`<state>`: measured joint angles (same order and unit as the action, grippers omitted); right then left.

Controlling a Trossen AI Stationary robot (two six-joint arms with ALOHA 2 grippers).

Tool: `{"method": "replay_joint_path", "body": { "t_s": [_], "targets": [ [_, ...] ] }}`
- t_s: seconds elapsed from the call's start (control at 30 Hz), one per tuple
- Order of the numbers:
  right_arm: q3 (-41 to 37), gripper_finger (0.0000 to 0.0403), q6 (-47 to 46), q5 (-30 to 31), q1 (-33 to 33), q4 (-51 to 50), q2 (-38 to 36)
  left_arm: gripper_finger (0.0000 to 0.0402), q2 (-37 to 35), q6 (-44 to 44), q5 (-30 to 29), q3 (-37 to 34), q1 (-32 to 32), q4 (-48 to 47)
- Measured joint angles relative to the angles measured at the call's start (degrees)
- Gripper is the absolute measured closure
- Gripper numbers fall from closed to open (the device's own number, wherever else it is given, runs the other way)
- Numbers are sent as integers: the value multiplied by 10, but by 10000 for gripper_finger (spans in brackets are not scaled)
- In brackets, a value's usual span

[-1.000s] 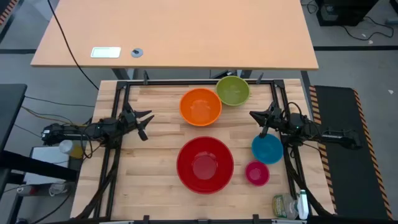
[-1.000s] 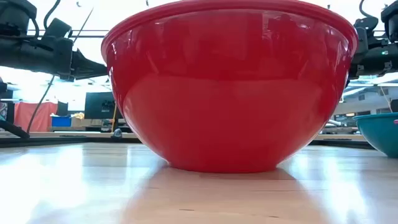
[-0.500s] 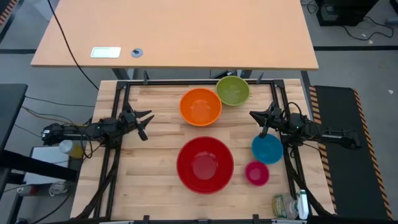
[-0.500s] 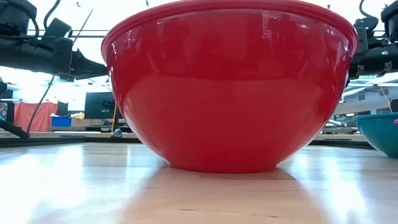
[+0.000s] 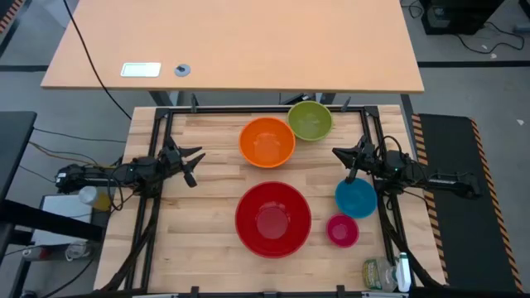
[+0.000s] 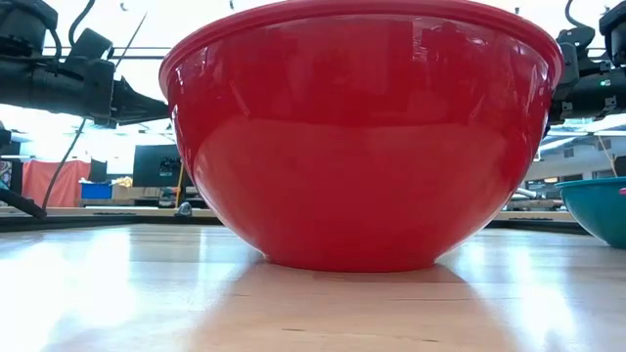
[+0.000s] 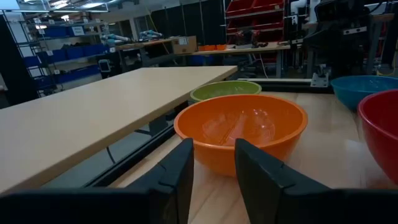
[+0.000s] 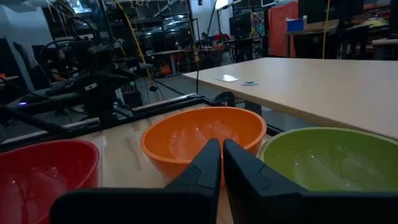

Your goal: Nest bowls inside each other by size order

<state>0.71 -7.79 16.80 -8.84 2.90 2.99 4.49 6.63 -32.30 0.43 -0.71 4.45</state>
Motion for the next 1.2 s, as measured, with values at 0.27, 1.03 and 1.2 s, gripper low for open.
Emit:
{"method": "replay_joint_path", "body": {
  "t_s": [0.27, 1.03, 1.2],
  "targets": [
    [0, 374, 0, 0, 0, 0, 0, 283, 0, 0, 0, 0, 0, 0],
    [0, 374, 0, 0, 0, 0, 0, 283, 0, -267, 0, 0, 0, 117],
    [0, 374, 0, 0, 0, 0, 0, 283, 0, -270, 0, 0, 0, 127]
  ]
}}
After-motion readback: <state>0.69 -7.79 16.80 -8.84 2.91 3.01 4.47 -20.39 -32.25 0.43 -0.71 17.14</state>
